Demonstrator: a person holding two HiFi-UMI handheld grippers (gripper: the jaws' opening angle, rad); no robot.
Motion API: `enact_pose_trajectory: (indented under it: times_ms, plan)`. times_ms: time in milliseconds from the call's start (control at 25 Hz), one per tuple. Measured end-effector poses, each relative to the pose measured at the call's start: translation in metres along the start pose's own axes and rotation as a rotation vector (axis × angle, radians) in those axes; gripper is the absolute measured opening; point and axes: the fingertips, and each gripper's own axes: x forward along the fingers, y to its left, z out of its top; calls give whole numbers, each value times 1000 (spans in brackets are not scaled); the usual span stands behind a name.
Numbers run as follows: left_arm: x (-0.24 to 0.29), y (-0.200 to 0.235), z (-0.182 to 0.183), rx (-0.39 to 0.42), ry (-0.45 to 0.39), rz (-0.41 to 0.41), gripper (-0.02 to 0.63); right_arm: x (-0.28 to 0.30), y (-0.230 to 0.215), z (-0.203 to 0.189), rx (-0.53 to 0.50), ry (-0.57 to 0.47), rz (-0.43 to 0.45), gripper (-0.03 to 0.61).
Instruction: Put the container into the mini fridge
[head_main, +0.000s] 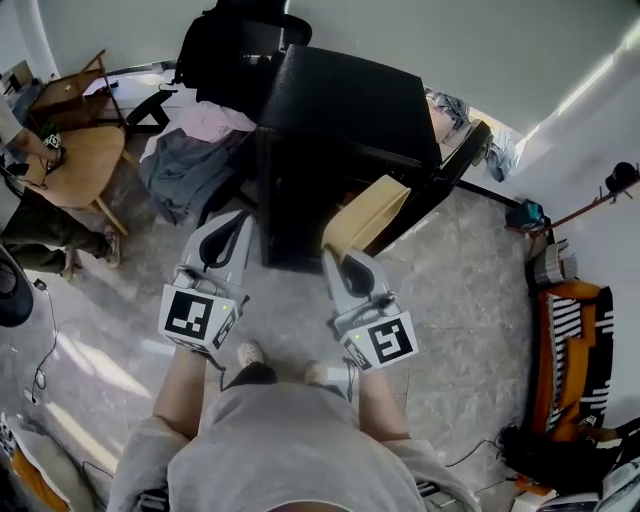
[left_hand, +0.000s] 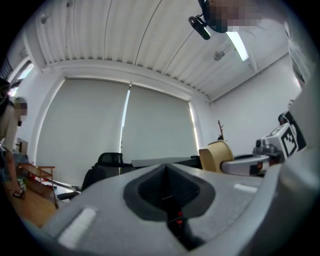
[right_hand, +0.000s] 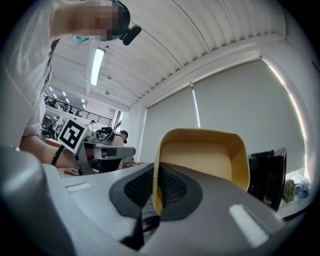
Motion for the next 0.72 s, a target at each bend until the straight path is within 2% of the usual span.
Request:
enact_pose_trajectory:
  times_ms: [360, 720]
  plan:
    - [11, 32, -9, -10, -3, -114, 2, 31, 11, -17, -16, 40, -95, 4]
    - [13, 51, -24, -41, 3, -164, 2, 53, 21, -44, -27, 120, -106, 4]
